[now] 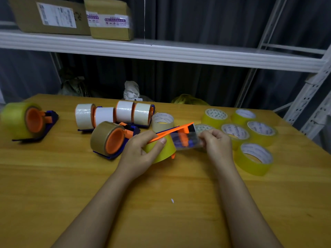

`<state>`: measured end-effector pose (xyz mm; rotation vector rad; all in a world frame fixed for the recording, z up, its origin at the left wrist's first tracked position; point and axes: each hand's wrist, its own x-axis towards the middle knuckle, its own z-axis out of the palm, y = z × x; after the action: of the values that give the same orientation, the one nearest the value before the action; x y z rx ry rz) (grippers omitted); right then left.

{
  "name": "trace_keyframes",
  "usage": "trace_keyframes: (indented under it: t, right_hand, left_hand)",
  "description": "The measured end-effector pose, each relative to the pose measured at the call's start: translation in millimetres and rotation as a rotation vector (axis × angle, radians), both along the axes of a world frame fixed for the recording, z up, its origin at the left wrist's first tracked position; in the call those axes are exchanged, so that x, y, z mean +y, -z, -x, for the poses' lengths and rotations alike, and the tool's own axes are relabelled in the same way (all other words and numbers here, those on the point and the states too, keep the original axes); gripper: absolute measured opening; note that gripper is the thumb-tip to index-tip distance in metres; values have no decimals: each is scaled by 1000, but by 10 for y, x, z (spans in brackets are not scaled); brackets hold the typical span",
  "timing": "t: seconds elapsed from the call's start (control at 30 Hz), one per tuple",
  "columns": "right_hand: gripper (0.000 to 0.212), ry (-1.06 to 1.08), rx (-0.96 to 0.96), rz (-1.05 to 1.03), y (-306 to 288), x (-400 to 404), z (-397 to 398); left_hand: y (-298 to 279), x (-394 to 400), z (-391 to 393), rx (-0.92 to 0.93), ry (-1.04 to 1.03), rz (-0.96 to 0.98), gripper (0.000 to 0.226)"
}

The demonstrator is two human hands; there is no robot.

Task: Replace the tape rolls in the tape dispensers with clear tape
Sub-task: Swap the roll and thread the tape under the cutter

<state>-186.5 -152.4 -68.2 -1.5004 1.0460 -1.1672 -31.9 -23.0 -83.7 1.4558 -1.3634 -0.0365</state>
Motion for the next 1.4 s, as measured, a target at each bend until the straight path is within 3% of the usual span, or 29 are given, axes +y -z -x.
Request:
trace_keyframes:
  t: [0.53, 0.8, 1.0, 1.4]
  right_hand:
    - [14, 5, 13, 51, 19, 15, 2]
    - [25, -8, -57, 92, 1, 51, -14]
    - [25, -11, -37, 108, 13, 29, -7]
    - [15, 29, 55, 229, 32, 52, -14]
  left_hand:
    - [4, 26, 0, -103, 3, 12, 26]
    - [-3, 36, -7, -127, 13, 5, 28]
    - [-42, 23, 19, -43, 22, 58, 20]
    - [-30, 6, -4, 17, -35, 69, 42]
